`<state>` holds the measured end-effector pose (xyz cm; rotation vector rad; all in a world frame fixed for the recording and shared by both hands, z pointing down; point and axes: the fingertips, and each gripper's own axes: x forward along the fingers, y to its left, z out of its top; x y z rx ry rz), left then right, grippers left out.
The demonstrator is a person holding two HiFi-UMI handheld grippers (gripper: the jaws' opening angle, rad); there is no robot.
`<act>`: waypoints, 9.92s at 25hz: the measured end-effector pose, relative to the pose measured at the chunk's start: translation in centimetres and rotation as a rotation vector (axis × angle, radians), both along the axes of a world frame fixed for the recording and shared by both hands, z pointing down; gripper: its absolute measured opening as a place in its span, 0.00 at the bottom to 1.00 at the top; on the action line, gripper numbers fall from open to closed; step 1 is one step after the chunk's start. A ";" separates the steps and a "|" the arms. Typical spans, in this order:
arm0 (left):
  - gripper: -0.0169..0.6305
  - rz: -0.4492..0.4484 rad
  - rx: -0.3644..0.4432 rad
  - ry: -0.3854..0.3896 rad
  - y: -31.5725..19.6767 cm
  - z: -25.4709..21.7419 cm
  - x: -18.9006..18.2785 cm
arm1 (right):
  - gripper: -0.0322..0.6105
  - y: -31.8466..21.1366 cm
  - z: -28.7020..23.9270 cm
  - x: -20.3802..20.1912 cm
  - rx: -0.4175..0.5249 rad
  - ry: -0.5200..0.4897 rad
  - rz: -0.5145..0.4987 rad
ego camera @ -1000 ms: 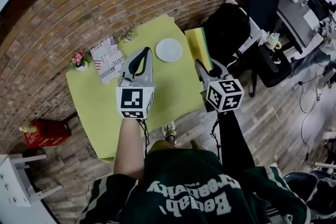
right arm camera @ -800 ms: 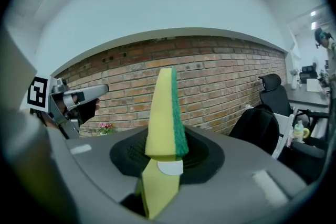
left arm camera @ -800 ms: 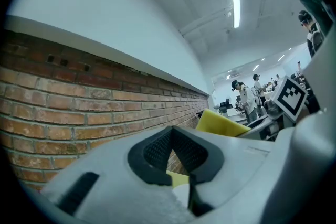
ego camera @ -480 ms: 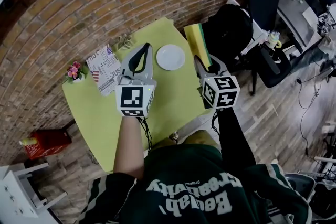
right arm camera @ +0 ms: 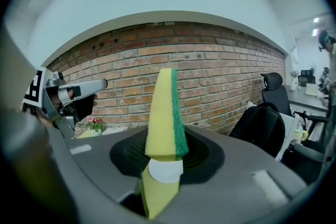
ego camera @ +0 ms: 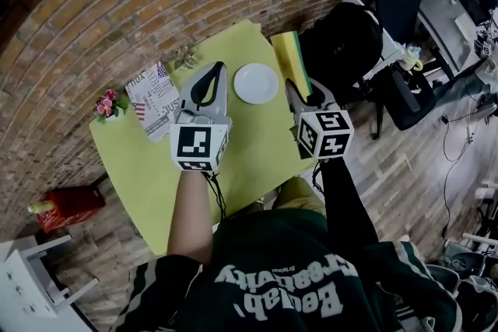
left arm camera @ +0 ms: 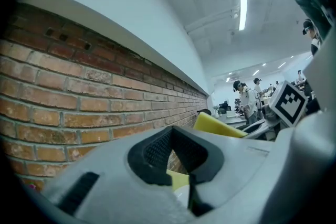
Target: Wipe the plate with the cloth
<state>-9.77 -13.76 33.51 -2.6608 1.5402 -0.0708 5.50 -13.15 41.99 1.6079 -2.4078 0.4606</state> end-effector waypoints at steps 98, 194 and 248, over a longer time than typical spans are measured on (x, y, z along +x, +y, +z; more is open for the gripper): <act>0.03 -0.304 -0.234 -0.033 -6.3 10.2 -1.8 | 0.26 -3.0 21.5 -8.3 -0.668 0.202 -0.502; 0.03 -0.240 -0.215 -0.033 -4.0 9.5 0.6 | 0.26 0.3 21.0 -4.1 -0.690 0.168 -0.398; 0.03 -0.202 -0.212 -0.042 -2.1 9.7 -0.2 | 0.26 4.1 21.8 -5.8 -0.759 0.232 -0.398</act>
